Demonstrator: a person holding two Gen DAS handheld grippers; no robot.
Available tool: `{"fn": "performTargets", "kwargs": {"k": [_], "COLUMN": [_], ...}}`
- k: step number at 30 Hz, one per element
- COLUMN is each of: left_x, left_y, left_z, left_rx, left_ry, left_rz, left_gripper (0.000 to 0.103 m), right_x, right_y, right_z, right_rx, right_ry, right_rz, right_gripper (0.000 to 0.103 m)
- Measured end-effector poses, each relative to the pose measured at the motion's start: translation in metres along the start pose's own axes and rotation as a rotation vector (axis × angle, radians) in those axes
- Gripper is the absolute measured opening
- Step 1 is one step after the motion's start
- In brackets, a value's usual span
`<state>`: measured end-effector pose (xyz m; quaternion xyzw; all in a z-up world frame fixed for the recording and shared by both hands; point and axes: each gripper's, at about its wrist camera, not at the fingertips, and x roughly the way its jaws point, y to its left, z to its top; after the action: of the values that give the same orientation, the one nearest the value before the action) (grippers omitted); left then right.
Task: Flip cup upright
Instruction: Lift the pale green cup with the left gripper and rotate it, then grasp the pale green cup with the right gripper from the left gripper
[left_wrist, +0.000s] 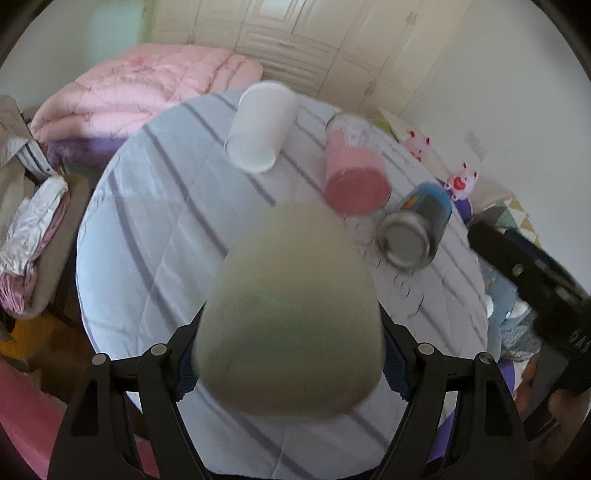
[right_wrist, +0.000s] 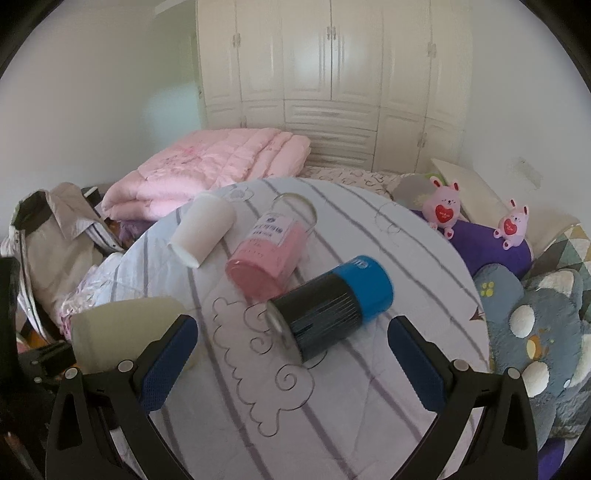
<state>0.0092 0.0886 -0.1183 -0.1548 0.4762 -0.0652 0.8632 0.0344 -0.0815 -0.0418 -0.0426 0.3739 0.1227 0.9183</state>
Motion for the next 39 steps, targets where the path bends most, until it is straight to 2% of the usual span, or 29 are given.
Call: {"fn": "performTargets", "kwargs": {"k": [4, 9, 17, 20, 22, 23, 29, 33, 39], "left_x": [0.015, 0.024, 0.036, 0.033, 0.026, 0.02, 0.0, -0.018, -0.041], "left_y": [0.007, -0.004, -0.011, -0.013, -0.013, -0.013, -0.001, 0.005, 0.008], "left_z": [-0.012, -0.001, 0.031, 0.034, 0.033, 0.032, 0.024, 0.017, 0.012], "left_rx": [-0.004, 0.052, 0.032, 0.037, 0.048, 0.051, 0.048, 0.048, 0.09], "left_ry": [0.062, 0.021, -0.01, 0.003, -0.013, -0.019, 0.0, -0.025, -0.058], "left_rz": [-0.011, -0.009, -0.06, -0.094, -0.073, -0.053, -0.004, 0.001, 0.114], "left_gripper": [0.081, 0.08, 0.08, 0.084, 0.101, 0.103, 0.103, 0.103, 0.103], "right_x": [-0.002, -0.003, -0.007, -0.003, -0.002, -0.002, -0.002, 0.001, 0.001], "right_y": [0.005, 0.008, 0.002, 0.0, 0.001, 0.002, 0.016, 0.022, 0.035], "right_z": [-0.003, -0.005, -0.001, 0.0, 0.001, 0.001, 0.005, 0.005, 0.009], "right_rx": [-0.009, 0.0, 0.024, 0.035, 0.042, 0.044, 0.038, 0.055, 0.063], "right_ry": [0.006, 0.014, 0.004, 0.014, 0.018, 0.02, 0.025, 0.045, 0.055], "right_rz": [-0.002, -0.009, -0.051, -0.051, -0.035, -0.032, 0.009, 0.059, 0.093], "right_gripper": [0.103, 0.103, 0.103, 0.103, 0.103, 0.103, 0.103, 0.103, 0.103]}}
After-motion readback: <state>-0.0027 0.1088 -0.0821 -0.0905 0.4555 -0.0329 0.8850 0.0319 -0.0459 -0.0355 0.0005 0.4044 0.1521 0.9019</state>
